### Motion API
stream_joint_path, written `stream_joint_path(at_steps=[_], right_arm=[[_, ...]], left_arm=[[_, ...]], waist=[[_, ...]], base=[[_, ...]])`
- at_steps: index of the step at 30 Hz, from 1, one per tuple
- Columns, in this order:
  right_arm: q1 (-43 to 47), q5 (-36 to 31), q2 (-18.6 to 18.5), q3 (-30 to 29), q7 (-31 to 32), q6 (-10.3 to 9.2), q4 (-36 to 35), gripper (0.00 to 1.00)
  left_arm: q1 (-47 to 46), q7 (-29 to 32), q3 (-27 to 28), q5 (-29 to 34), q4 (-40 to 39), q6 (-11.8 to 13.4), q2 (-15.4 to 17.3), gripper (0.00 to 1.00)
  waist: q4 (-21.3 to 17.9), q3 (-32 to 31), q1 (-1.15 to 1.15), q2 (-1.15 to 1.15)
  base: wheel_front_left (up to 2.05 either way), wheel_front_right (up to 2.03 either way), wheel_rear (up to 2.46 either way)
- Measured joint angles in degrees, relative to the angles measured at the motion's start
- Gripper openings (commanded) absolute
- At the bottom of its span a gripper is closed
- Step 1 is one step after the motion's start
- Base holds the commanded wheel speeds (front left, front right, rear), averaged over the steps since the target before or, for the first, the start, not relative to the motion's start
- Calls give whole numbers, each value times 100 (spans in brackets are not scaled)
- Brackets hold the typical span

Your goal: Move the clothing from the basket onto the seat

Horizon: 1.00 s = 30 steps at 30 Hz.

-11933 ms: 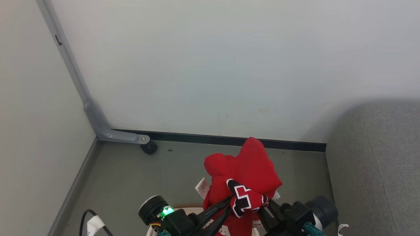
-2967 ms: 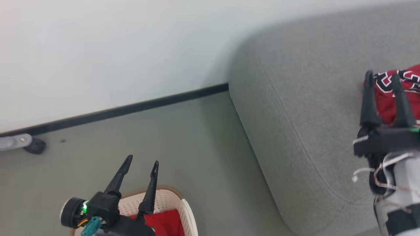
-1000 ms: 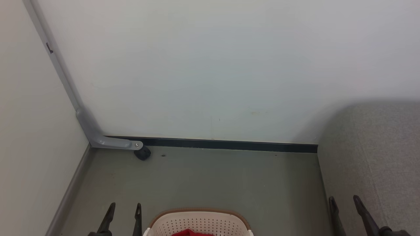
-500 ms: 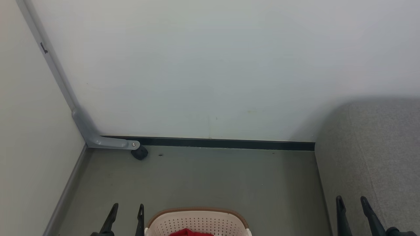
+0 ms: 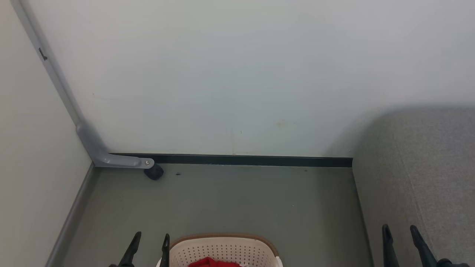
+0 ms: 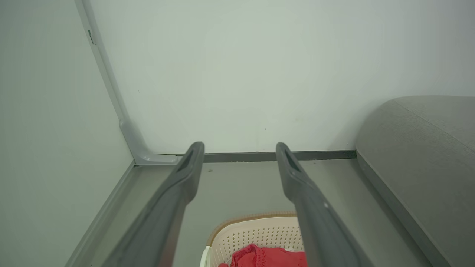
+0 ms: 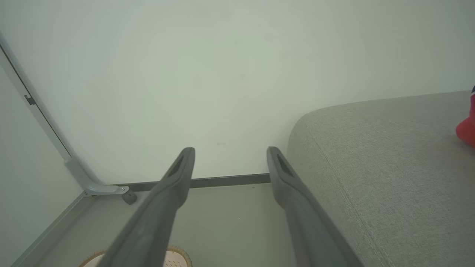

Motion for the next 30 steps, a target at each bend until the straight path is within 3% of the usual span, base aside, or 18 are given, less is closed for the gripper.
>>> stream_joint_path(at_steps=[6,19,30], right_arm=[[4,-47,-10,-147,0,-148,33,100],[-38,-318,41,182,0,-169,8,100],[-239,-431,138,326,0,-272,-13,100]], left_arm=[[12,0,-55,2,-66,-47,-4,100],[-122,0,-52,62,-230,-192,16,100],[-603,0,-311,342,163,-393,338,100]], waist=[[-79,154,0,0],[-266,932,0,0],[-581,1799,1,1]], base=[[0,0,0],[0,0,0],[0,0,0]])
